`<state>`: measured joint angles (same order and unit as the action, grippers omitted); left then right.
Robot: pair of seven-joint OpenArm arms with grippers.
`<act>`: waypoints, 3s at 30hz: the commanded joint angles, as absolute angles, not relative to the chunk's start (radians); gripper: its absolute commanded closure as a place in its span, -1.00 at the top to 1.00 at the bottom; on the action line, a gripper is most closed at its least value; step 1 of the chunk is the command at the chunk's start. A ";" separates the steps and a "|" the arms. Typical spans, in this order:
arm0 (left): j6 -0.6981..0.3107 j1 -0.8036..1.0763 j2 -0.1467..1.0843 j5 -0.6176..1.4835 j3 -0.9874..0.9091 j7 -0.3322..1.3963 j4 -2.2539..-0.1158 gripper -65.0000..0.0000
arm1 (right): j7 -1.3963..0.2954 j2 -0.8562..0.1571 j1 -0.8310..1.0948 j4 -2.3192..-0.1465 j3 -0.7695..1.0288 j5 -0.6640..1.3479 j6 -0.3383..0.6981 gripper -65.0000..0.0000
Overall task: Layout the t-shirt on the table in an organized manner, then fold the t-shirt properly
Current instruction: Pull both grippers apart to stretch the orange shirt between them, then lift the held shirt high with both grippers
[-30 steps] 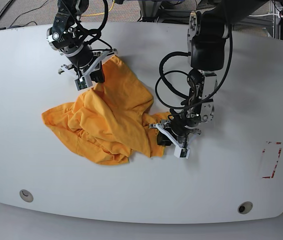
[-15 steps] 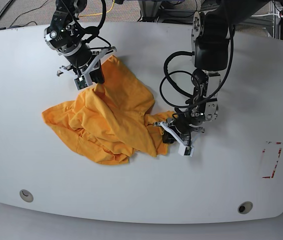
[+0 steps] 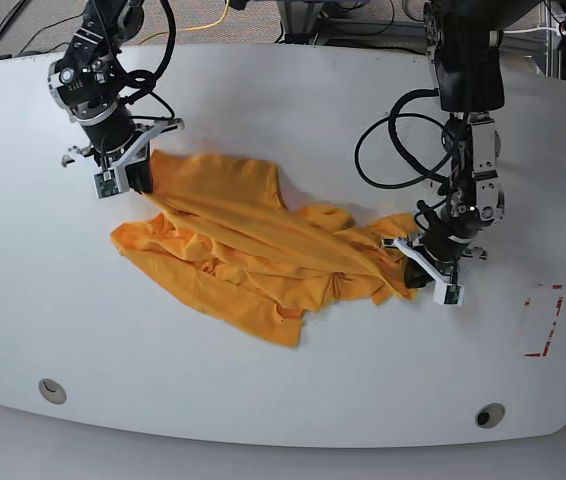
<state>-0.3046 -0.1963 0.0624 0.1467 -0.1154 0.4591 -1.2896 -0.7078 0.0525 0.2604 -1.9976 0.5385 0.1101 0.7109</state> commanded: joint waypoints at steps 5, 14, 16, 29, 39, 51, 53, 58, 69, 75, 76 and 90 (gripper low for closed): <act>-0.397 -0.176 0.065 0.150 -0.113 0.562 -1.606 -1.00 | -0.713 -0.015 0.145 -2.025 0.564 0.113 0.698 -1.00; -0.398 -0.189 0.067 0.150 -0.113 0.711 -1.916 -1.00 | -0.780 -0.087 -0.036 -2.025 0.561 0.113 0.698 -1.00; -0.398 -0.223 0.067 0.150 -0.113 0.746 -1.959 -1.00 | -0.799 -0.105 -0.090 -2.025 0.561 0.113 0.698 -1.00; -0.397 -0.519 0.064 0.145 -0.131 0.900 -2.005 -1.00 | -0.935 -0.214 -0.478 -2.014 0.513 0.113 0.698 -1.00; -0.398 -0.716 0.068 0.137 -0.134 0.911 -2.003 -1.00 | -1.021 -0.263 -0.717 -2.009 0.447 0.110 0.698 -1.00; -0.398 -0.949 0.116 0.108 -0.134 0.911 -2.003 -1.00 | -1.033 -0.314 -0.881 -1.983 0.355 0.107 0.698 -1.00; -0.398 -0.993 0.140 0.108 -0.134 0.911 -2.000 -1.00 | -1.040 -0.323 -0.918 -1.975 0.337 0.107 0.698 -1.00; -0.398 -1.087 0.147 0.108 -0.131 0.912 -1.997 -1.00 | -1.056 -0.360 -1.003 -1.925 0.306 0.107 0.698 -1.00; -0.398 -1.239 0.147 0.111 -0.130 0.955 -1.960 -1.00 | -1.055 -0.423 -1.161 -1.825 0.216 0.107 0.698 -1.00; -0.398 -1.294 0.150 0.110 -0.130 0.955 -1.952 -1.00 | -1.055 -0.435 -1.234 -1.816 0.176 0.107 0.698 -1.00; -0.398 -1.302 0.151 0.110 -0.130 0.955 -1.946 -1.00 | -1.055 -0.441 -1.247 -1.814 0.171 0.107 0.698 -1.00; -0.400 -1.434 0.179 0.113 -0.128 0.954 -1.801 -1.00 | -1.049 -0.518 -1.448 -1.670 0.064 0.107 0.698 -1.00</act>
<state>-0.4244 -1.3792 0.1566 0.1593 -0.1188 0.9722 -1.8198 -1.0393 -0.4942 -1.3937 -1.6855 0.0647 0.1566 0.7155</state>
